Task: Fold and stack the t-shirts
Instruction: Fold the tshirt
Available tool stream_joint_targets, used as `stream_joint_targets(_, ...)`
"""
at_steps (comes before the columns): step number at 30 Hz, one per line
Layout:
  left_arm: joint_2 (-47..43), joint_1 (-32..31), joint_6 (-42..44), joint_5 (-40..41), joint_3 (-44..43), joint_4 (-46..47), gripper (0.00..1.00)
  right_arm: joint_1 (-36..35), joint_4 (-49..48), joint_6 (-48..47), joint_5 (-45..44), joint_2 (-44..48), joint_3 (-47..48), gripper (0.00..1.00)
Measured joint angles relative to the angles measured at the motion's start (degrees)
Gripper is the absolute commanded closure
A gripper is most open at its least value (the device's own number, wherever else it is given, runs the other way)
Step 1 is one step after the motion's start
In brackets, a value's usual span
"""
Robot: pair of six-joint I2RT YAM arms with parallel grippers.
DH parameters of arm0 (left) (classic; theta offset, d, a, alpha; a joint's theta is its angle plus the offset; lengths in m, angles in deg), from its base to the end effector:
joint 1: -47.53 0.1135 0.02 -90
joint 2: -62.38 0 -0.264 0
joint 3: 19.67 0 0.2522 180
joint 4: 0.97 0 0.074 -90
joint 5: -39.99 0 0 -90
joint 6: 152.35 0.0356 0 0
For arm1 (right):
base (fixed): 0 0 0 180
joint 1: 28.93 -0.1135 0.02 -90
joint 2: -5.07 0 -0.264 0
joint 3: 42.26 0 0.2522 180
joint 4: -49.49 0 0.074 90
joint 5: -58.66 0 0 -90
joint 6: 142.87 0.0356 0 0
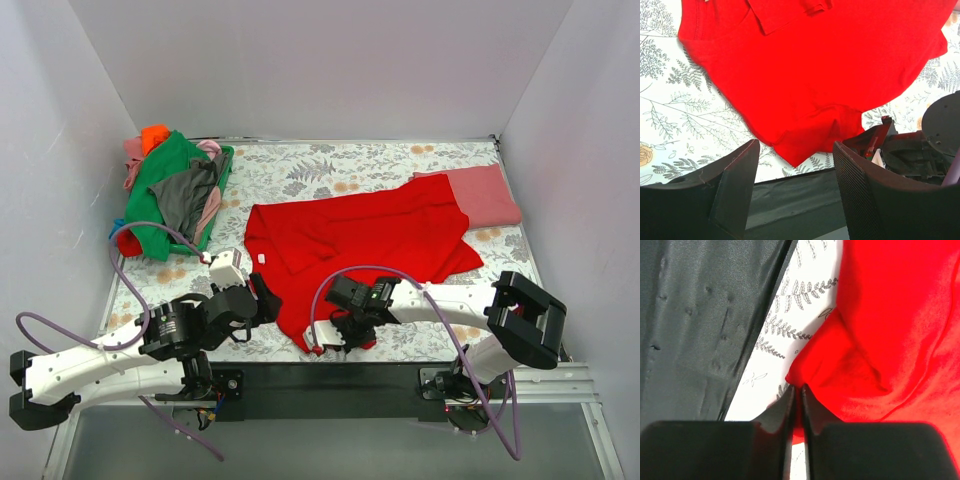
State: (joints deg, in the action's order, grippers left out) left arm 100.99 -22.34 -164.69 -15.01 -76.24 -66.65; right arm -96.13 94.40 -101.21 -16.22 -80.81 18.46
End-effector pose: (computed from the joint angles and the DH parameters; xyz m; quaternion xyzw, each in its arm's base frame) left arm 0.0615 -0.1085 0.2797 -0.3528 0.8237 -0.3241 0.3032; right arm 0.0946 0.2490 0.1677 -0.8381 0.5014 0.1559 0.1480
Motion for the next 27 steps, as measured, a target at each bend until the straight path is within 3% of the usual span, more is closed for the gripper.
stream_joint_targets(5, -0.5, 0.0, 1.7, 0.0, 0.0, 1.2, 0.41, 3.6, 2.1, 0.3, 1.9, 0.0, 3.2, 0.98)
stream_joint_targets(11, -0.7, 0.0, 4.7, -0.4, 0.0, 4.0, 0.41, 15.7, 2.3, 1.5, 6.8, -1.1, 10.7, 0.98)
stream_joint_targets(17, -0.5, 0.0, 8.9, -2.9, 0.4, 8.3, 0.36, 24.0, 1.6, 5.7, 10.6, -9.9, 17.2, 0.87)
stream_joint_targets(19, -0.3, 0.0, 10.6, -4.5, 1.4, 10.3, 0.33, 26.3, 1.7, 8.9, 10.8, -13.1, 18.9, 0.77)
stream_joint_targets(20, -0.2, 0.0, 11.5, -5.3, 2.1, 11.3, 0.32, 27.6, 1.7, 10.6, 10.6, -14.6, 19.8, 0.67)
stream_joint_targets(23, 0.7, 0.0, 14.2, -8.7, 4.2, 14.2, 0.29, 32.0, 1.6, 13.9, 10.6, -16.8, 22.4, 0.55)
stream_joint_targets(27, 4.7, 0.0, 17.4, -13.5, 6.3, 18.3, 0.29, 37.9, 1.3, 16.2, 12.3, -15.7, 24.0, 0.51)
